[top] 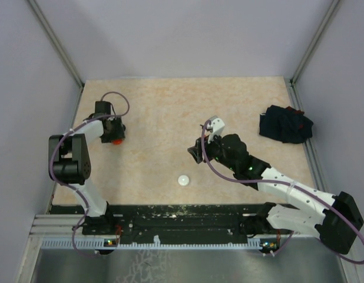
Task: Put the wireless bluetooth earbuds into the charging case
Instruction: Pick up the charging case at the center of the board.
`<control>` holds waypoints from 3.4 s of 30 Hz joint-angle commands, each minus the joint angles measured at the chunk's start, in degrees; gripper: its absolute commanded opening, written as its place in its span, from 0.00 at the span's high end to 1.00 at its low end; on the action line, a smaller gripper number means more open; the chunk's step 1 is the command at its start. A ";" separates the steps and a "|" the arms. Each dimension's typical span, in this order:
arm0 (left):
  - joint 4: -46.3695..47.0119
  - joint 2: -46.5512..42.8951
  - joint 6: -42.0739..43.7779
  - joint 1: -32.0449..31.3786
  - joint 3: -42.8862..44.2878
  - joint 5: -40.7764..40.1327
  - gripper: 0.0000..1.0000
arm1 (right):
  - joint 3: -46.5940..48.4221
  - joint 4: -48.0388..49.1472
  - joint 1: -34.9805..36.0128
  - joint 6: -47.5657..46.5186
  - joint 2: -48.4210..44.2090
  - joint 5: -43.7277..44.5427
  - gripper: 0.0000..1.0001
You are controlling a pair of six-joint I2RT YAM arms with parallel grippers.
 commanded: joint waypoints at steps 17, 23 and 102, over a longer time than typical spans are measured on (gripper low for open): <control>-4.44 -6.01 5.34 -14.33 -1.24 -6.40 0.59 | 1.75 -1.09 0.02 0.85 -0.10 0.13 0.44; -0.28 -14.91 4.94 -23.98 -5.96 -7.21 0.58 | 2.82 -5.05 -0.03 2.05 0.64 0.95 0.44; 19.44 -46.54 46.63 -53.43 -22.67 6.33 0.21 | 11.84 2.10 -7.80 10.03 6.77 -22.55 1.00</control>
